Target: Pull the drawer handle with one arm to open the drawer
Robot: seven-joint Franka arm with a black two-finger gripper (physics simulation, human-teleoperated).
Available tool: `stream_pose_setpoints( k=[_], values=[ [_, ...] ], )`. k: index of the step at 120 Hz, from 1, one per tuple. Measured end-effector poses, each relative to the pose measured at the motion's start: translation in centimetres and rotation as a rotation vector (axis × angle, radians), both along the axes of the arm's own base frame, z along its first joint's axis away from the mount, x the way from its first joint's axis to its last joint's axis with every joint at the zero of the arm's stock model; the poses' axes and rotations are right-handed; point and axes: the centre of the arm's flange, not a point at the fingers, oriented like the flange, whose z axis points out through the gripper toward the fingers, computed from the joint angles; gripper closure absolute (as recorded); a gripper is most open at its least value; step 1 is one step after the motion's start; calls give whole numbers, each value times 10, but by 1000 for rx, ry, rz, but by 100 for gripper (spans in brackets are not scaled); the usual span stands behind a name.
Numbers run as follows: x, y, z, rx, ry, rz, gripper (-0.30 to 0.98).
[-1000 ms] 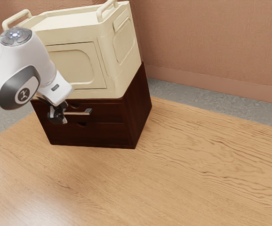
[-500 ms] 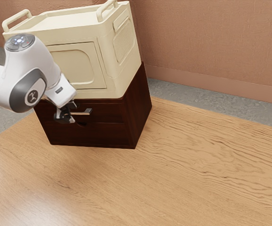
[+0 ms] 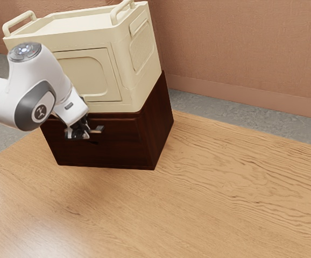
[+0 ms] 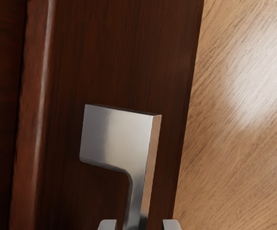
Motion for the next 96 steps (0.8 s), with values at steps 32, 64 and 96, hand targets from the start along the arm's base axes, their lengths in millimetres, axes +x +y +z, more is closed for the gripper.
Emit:
stream_pose_setpoints(
  k=[32,64,96],
  values=[
    [-24,-6,-5,-25,10,-17,72],
    [-63,-13,-9,-65,9,-25,73],
    [-93,-27,-4,-101,5,-46,68]
  ],
)
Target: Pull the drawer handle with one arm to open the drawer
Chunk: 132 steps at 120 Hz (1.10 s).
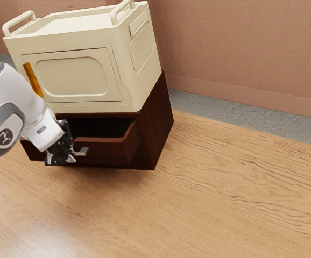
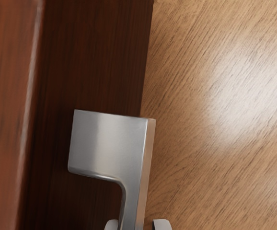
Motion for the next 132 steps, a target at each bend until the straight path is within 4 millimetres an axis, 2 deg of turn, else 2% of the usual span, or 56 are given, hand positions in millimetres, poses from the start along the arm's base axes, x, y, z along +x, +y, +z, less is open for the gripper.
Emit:
stream_pose_setpoints(
  k=[24,73,84,100,121,132],
  values=[
    [-25,-8,1,-22,4,-12,74],
    [-66,-18,4,-47,6,-27,66],
    [-73,-18,1,-52,14,-22,68],
    [-85,-28,4,-46,10,-32,68],
    [-94,-28,9,-36,-8,-22,80],
    [-95,-26,10,-35,-10,-14,80]
  ],
)
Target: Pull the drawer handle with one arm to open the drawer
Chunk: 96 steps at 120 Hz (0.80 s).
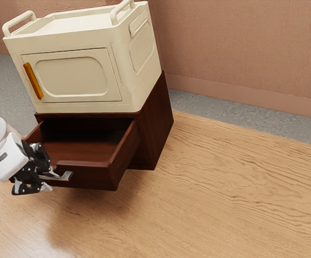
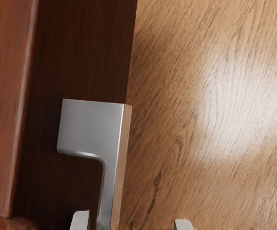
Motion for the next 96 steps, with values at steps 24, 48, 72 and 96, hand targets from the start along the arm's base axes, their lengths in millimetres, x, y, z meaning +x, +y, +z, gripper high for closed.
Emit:
stream_pose_setpoints(
  k=[24,48,72,96],
  values=[
    [0,3,0,0,3,13,79],
    [6,7,5,-13,10,20,66],
    [28,11,56,-24,39,15,41],
    [114,-13,97,-25,212,-42,20]
  ],
)
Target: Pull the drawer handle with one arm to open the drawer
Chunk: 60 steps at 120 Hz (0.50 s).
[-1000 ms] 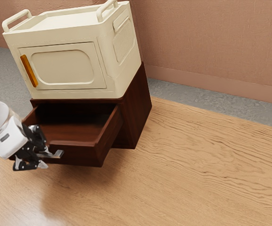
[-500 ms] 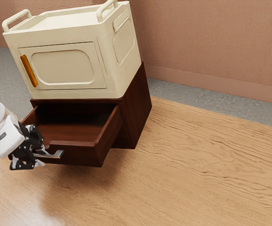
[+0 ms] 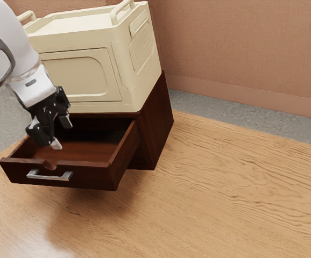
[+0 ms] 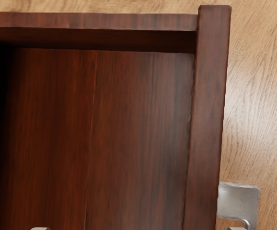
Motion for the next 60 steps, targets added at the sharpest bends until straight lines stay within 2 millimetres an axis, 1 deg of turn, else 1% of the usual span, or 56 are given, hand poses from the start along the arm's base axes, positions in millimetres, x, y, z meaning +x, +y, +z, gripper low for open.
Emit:
stream_pose_setpoints(
  k=[11,15,21,28,35,40,60],
  values=[
    [36,-15,4,-11,83,-24,13],
    [47,-25,7,-11,104,-39,11],
    [58,-41,3,-13,144,-59,9],
    [61,-60,2,-17,175,-78,7],
    [60,-77,14,-17,175,-96,5],
    [59,-89,18,-18,179,-109,4],
    [57,-130,19,-35,194,-145,2]
  ],
)
